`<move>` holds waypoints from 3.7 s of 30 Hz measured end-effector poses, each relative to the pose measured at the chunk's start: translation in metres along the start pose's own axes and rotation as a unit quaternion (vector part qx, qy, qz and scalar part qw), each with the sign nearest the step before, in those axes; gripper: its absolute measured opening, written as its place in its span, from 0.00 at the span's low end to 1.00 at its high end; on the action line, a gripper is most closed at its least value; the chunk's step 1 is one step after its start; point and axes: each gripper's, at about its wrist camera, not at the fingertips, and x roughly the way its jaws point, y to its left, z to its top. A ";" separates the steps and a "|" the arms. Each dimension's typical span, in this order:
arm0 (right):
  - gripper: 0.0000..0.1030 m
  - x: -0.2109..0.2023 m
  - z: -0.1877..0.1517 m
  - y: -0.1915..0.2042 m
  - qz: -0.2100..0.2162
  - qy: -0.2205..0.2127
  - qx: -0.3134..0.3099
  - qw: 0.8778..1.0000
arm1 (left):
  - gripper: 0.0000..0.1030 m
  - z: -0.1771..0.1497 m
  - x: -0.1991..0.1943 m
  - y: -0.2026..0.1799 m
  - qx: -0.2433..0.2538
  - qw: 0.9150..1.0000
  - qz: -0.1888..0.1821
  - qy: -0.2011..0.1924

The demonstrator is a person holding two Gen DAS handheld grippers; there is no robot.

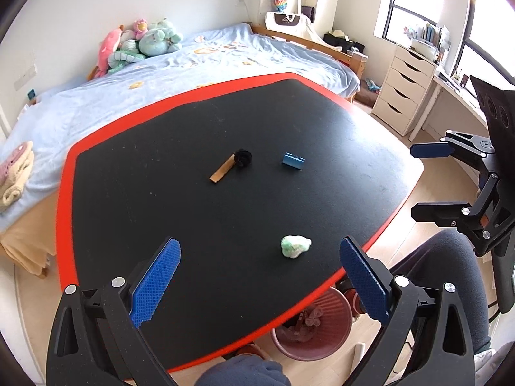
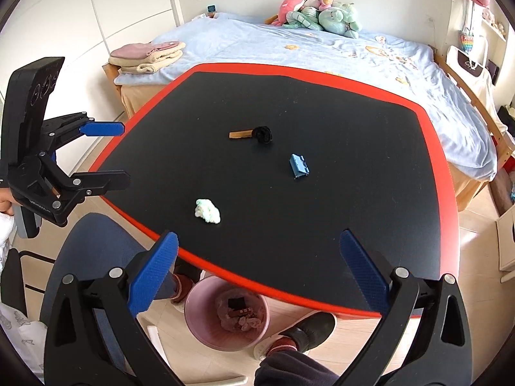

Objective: Collect trash
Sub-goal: 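Grasp the blue clip with the right tool while the left tool grasps the wooden stick, then carry the blue clip and wooden stick over the pink bin with both tools, then open both tools to drop the clip and stick into the bin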

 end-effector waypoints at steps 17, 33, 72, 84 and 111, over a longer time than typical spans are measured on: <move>0.96 0.108 0.060 -0.053 0.009 0.064 -0.005 0.998 | 0.92 0.053 0.104 0.042 0.066 0.995 -0.037 0.067; 0.56 0.163 0.067 -0.061 0.016 0.084 -0.035 0.996 | 0.52 0.055 0.155 0.047 0.103 0.990 -0.043 0.084; 0.19 -0.001 0.013 -0.023 0.017 -0.020 0.002 1.000 | 0.11 0.006 0.005 -0.018 0.023 0.999 -0.026 0.012; 0.19 -0.043 -0.041 0.012 0.033 -0.024 0.009 0.999 | 0.11 -0.035 -0.033 -0.051 0.023 0.999 -0.039 0.003; 0.19 -0.052 -0.106 0.046 0.057 0.000 0.033 0.998 | 0.11 -0.095 -0.041 -0.084 0.018 0.997 -0.069 0.032</move>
